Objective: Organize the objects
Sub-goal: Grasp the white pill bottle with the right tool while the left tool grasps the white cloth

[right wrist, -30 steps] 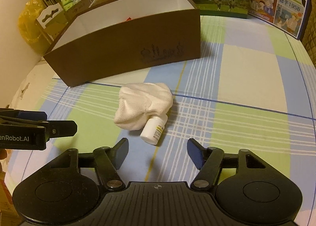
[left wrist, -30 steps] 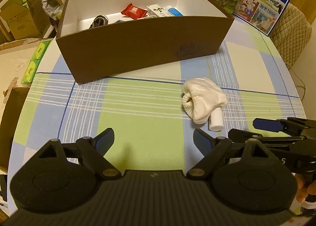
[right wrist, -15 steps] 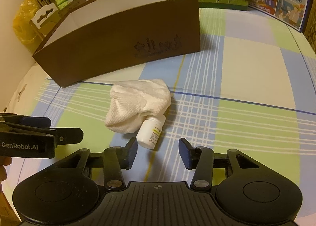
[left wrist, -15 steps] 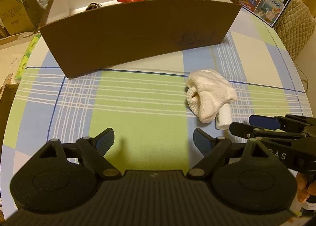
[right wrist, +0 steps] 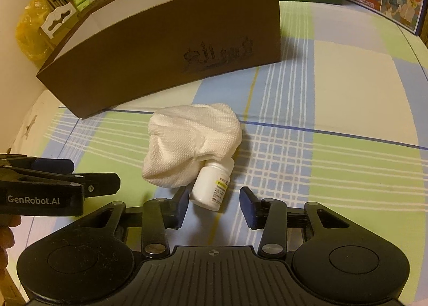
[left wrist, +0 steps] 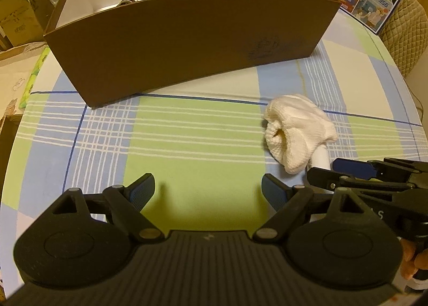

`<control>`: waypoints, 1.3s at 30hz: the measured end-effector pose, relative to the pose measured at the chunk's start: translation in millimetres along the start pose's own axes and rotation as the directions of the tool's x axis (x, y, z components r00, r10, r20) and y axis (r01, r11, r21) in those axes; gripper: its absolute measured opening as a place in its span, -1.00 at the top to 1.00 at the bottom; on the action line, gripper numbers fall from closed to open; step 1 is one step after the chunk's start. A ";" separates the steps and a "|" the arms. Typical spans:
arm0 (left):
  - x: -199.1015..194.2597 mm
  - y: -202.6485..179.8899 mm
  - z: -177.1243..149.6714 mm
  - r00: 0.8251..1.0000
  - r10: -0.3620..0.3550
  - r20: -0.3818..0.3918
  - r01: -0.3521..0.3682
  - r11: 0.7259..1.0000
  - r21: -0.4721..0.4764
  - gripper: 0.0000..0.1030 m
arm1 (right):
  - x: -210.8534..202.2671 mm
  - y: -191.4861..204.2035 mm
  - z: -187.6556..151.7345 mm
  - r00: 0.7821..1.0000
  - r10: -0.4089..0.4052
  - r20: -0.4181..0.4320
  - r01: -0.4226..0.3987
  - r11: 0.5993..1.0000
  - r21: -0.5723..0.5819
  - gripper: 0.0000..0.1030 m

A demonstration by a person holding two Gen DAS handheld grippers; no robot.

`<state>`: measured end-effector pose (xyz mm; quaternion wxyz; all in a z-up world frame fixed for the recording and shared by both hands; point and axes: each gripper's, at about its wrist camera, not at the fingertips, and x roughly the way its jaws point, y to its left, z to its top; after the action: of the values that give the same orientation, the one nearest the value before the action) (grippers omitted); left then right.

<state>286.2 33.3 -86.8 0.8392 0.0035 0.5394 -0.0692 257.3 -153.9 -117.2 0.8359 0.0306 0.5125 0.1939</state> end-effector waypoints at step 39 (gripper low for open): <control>49.0 -79.3 36.4 0.981 -0.194 0.027 0.166 0.897 0.410 -0.61 | -25.0 -68.3 -16.2 0.993 -0.120 0.002 0.120 0.989 0.087 0.31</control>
<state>329.7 -53.7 -110.5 0.8277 0.1252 0.4829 -0.2570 253.2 -228.3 -120.8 0.8459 0.0366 0.5182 0.1208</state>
